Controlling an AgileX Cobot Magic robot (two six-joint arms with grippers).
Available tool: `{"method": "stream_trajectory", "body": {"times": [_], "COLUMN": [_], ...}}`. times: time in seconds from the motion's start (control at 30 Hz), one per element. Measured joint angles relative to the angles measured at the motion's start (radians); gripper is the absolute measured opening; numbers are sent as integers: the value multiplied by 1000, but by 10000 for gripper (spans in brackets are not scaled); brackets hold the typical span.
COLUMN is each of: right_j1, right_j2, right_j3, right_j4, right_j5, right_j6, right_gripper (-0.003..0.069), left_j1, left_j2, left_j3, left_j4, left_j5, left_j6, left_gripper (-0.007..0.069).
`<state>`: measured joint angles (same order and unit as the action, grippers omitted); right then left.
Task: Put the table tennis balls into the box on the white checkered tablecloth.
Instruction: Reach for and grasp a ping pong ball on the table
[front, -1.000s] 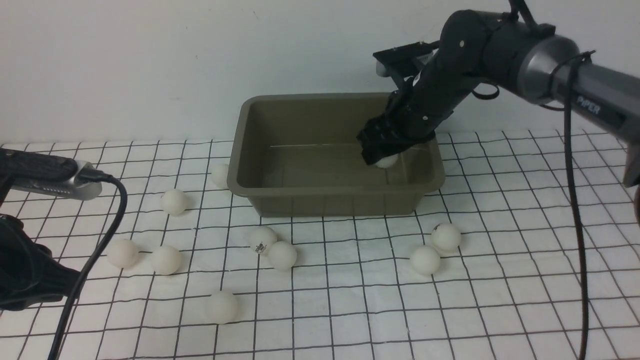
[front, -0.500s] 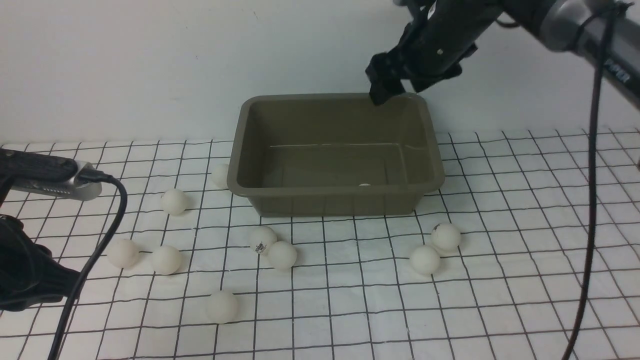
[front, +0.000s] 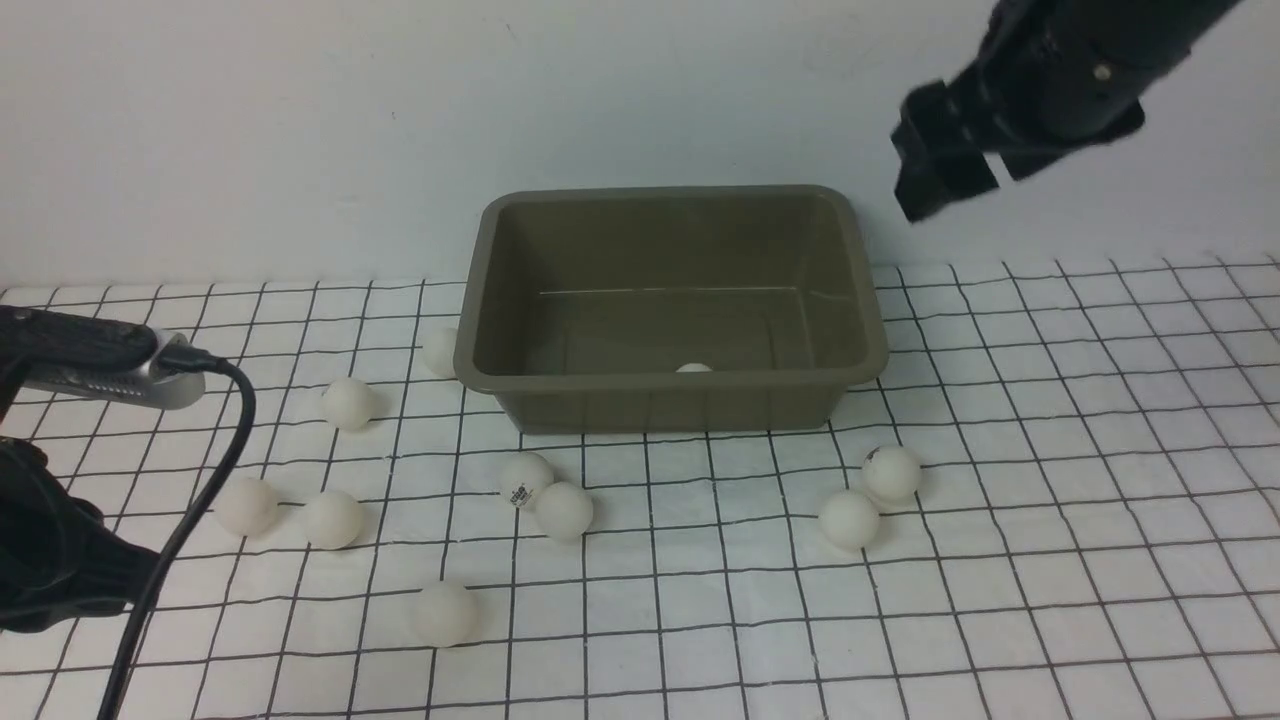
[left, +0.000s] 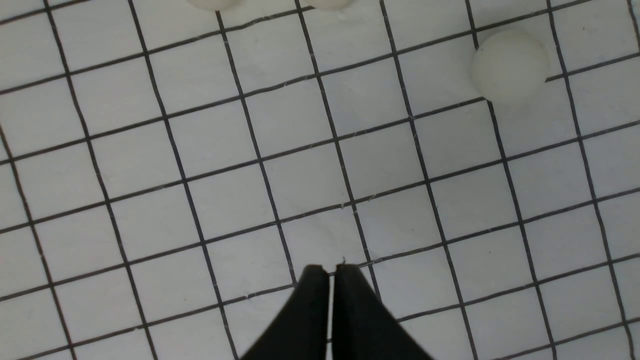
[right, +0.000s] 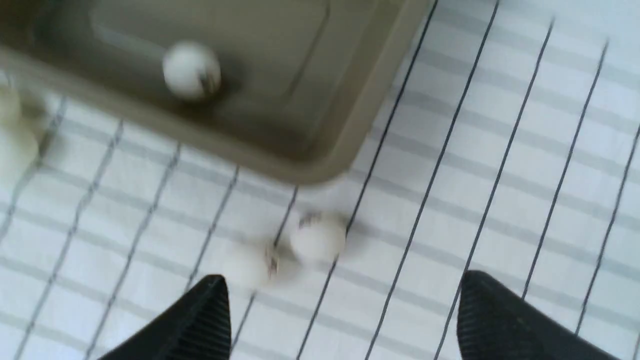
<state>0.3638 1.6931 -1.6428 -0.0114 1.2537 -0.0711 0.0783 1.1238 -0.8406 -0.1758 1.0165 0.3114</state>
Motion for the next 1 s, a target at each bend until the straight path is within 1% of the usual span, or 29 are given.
{"method": "stream_trajectory", "body": {"times": [0.1, 0.2, 0.27, 0.4, 0.5, 0.7, 1.0], "right_j1": [0, 0, 0, 0, 0, 0, 0], "right_j2": [-18, -18, -16, 15, 76, 174, 212], "right_j3": [171, 314, 356, 374, 374, 353, 322], "right_j4": [35, 55, 51, 39, 19, -22, -23], "right_j5": [-16, -135, -205, -305, -358, -387, -460], "right_j6": [-3, -4, -4, 8, 42, 122, 173], "right_gripper": [549, 539, 528, 517, 516, 516, 516], "left_j1": [0, 0, 0, 0, 0, 0, 0], "left_j2": [0, 0, 0, 0, 0, 0, 0], "left_j3": [0, 0, 0, 0, 0, 0, 0], "left_j4": [-5, -15, -19, -19, -19, -20, -20], "left_j5": [0, 0, 0, 0, 0, 0, 0], "left_j6": [0, 0, 0, 0, 0, 0, 0], "left_gripper": [-4, -4, -4, -4, -4, -4, -4]}}
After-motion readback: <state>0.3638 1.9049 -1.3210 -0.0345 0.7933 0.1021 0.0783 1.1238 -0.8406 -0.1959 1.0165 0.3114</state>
